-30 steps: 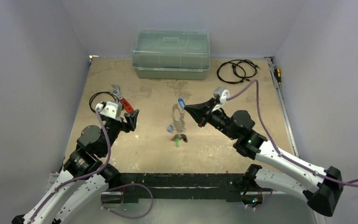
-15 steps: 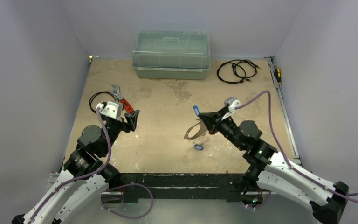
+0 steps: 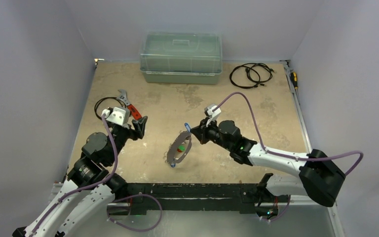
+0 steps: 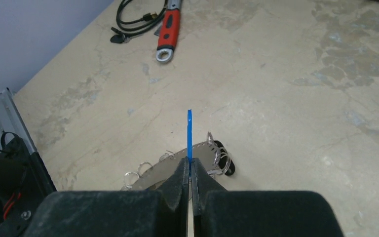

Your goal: Put the keys on the keyring

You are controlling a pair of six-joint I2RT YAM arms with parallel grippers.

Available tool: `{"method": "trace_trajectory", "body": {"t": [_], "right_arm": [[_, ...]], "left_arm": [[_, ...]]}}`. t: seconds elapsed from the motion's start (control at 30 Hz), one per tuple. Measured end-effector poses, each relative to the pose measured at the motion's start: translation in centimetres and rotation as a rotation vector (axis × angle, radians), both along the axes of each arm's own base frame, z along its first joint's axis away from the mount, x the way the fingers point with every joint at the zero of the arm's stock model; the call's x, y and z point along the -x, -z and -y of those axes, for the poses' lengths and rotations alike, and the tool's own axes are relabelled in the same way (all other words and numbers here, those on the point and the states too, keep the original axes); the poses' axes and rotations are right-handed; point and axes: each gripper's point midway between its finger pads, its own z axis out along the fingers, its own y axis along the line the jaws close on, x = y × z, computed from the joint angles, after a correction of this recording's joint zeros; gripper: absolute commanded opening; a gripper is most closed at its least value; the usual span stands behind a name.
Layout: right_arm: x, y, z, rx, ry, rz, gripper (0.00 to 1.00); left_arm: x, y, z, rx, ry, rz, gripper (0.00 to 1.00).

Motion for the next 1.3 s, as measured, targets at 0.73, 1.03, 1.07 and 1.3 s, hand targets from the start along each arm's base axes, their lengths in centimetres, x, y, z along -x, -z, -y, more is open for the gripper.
{"method": "trace_trajectory", "body": {"t": [0.73, 1.03, 1.07, 1.3], "right_arm": [[-0.9, 7.2, 6.0, 0.037, 0.393, -0.222, 0.61], [-2.5, 0.9, 6.6, -0.042, 0.441, -0.073, 0.70], [-2.7, 0.2, 6.5, -0.041, 0.439, -0.056, 0.73], [-3.7, -5.1, 6.9, -0.067, 0.444, 0.085, 0.99]], "left_arm": [[0.0, 0.0, 0.1, 0.000, 0.004, 0.000, 0.59], [0.0, 0.0, 0.1, 0.000, 0.005, 0.000, 0.60], [0.0, 0.0, 0.1, -0.001, 0.005, -0.001, 0.61], [-0.6, 1.0, 0.5, -0.025, 0.001, -0.036, 0.88]]}}
